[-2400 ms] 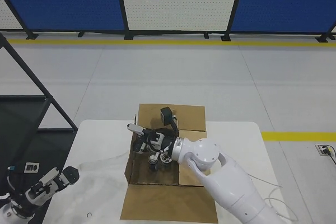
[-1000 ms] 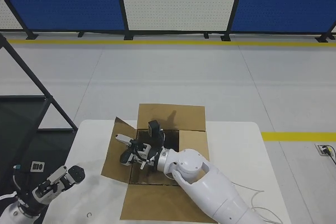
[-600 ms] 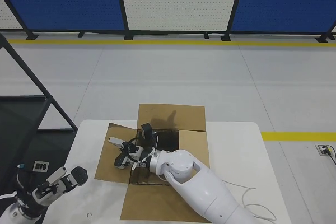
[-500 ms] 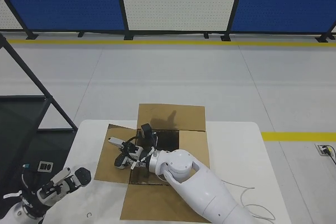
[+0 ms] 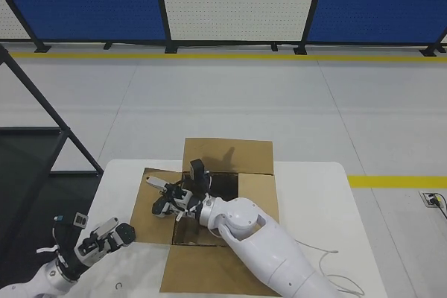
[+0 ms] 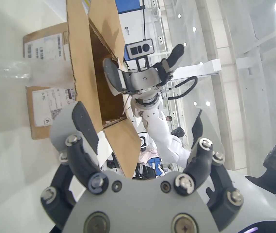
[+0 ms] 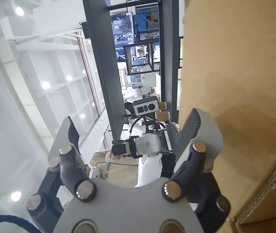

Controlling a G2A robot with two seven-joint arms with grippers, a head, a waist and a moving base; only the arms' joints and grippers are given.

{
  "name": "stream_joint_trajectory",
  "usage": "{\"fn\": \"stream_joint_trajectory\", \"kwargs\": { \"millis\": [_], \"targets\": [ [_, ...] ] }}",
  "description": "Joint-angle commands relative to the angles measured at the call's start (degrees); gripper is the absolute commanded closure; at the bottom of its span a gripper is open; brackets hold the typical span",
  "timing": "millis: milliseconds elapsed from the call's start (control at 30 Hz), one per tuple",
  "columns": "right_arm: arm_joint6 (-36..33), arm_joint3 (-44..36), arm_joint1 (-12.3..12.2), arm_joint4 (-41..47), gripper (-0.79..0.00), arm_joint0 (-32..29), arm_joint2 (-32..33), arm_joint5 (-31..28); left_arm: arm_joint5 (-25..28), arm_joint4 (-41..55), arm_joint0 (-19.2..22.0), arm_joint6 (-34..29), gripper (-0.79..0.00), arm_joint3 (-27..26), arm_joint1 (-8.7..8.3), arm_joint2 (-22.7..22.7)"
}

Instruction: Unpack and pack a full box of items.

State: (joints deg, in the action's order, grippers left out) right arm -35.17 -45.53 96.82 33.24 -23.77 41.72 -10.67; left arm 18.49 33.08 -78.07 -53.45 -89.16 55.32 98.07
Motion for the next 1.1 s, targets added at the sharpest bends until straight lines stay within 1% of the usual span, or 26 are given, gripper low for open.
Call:
{"fn": "stream_joint_trajectory", "kwargs": {
  "millis": [0,200,400,567,733,967,1067],
  "targets": [
    [0.26,-1.75,-0.67,-1.41,-0.785,-0.85,1.47,-1.28,-0.54,-0.49,0.16,0.07,-0.785,0.39,-0.01,-0.24],
    [1.35,-9.37,-3.17,-5.74,-0.785,-5.28,6.88,-2.61,-1.96,-2.04,1.09,0.35,-0.785,1.42,0.06,-1.71],
    [2.27,-18.45,-5.38,-10.04,-0.785,-11.15,11.80,-1.00,-3.27,-4.59,2.18,0.63,-0.785,2.55,0.10,-3.38],
    [2.07,-24.01,-6.51,-11.92,-0.785,-15.04,14.60,0.71,-3.60,-5.92,2.89,0.89,-0.785,3.26,0.15,-4.41],
    [1.69,-26.62,-7.06,-12.71,-0.785,-17.12,16.21,1.85,-3.75,-6.57,3.23,0.84,-0.785,3.94,0.18,-5.07],
    [1.31,-28.00,-7.37,-13.31,-0.785,-18.22,17.20,2.48,-4.13,-7.70,3.85,0.01,-0.785,4.53,0.13,-5.83],
    [1.14,-28.30,-7.47,-13.56,-0.785,-18.48,17.54,2.45,-2.24,-8.18,3.79,1.03,-0.785,4.13,0.13,-5.42]
  ]
}}
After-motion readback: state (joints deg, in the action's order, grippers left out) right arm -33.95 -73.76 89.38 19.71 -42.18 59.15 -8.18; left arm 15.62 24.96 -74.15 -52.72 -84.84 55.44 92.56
